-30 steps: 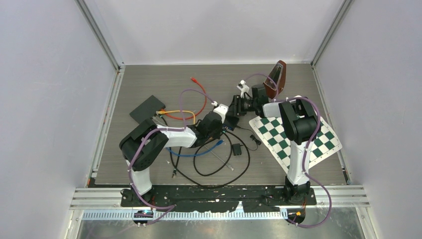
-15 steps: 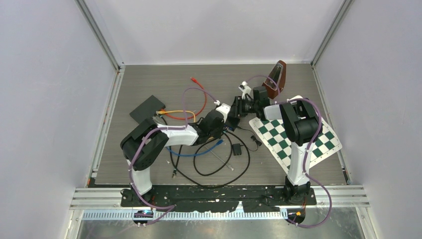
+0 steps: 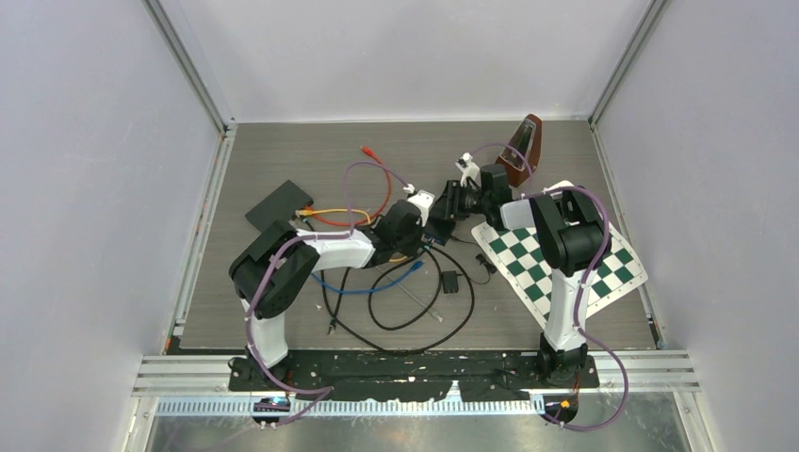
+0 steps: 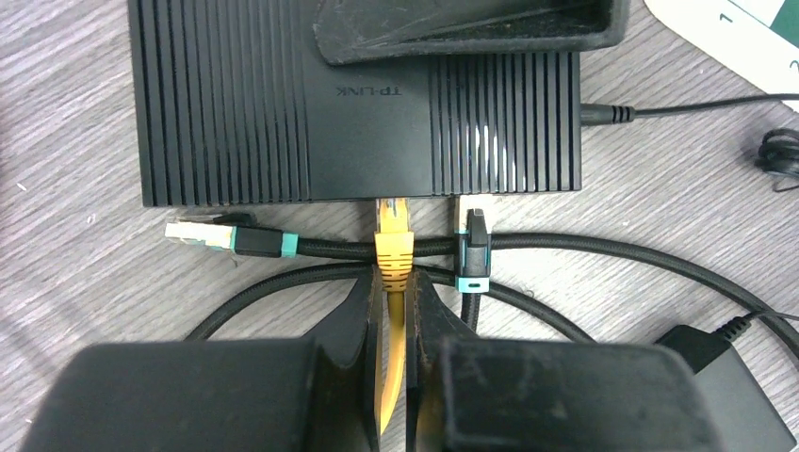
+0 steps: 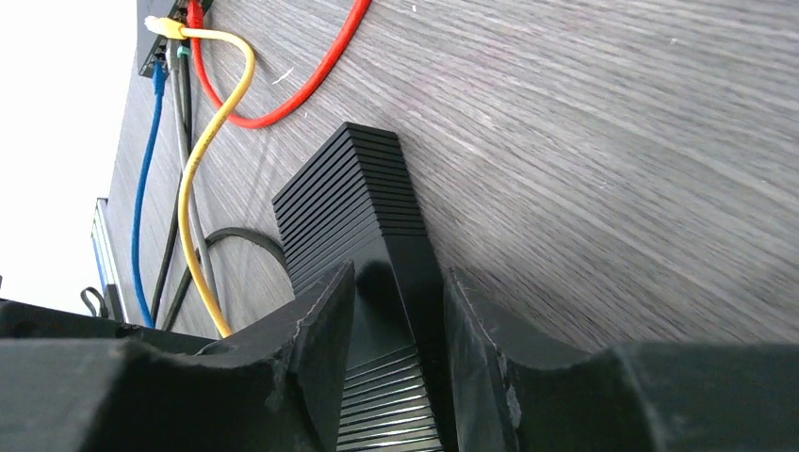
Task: Insert the plug into the switch port
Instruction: Insert the connector into the switch port.
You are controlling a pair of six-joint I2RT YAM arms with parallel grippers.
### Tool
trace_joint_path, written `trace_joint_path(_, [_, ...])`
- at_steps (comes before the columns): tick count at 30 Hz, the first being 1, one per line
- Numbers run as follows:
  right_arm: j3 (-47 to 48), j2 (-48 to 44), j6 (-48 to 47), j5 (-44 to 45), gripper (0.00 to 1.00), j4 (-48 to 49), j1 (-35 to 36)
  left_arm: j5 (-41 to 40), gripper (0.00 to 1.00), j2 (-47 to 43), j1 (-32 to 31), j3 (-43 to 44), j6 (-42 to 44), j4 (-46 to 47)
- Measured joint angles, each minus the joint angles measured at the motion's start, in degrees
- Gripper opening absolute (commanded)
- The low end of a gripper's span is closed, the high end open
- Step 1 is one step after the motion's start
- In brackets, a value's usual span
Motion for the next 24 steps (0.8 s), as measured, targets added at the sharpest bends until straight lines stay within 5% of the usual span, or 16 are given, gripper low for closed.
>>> trace_joint_path(7, [6.93, -0.44, 0.96, -2.47, 0.56, -16.52, -2.78, 1.09, 0.34, -1.84, 2.23, -1.33, 0.52, 8.59])
trace_joint_path(15, [22.47, 1.81, -1.99, -2.73, 0.57, -38.51, -4.68, 1.22, 0.44, -8.81, 4.74, -3.48, 0.52, 17.22])
trace_joint_path(24, [26.23, 1.81, -12.13, 0.00, 0.62, -49.57, -5.49, 6.64, 0.48, -16.04, 4.72, -7.08, 5.84, 7.15])
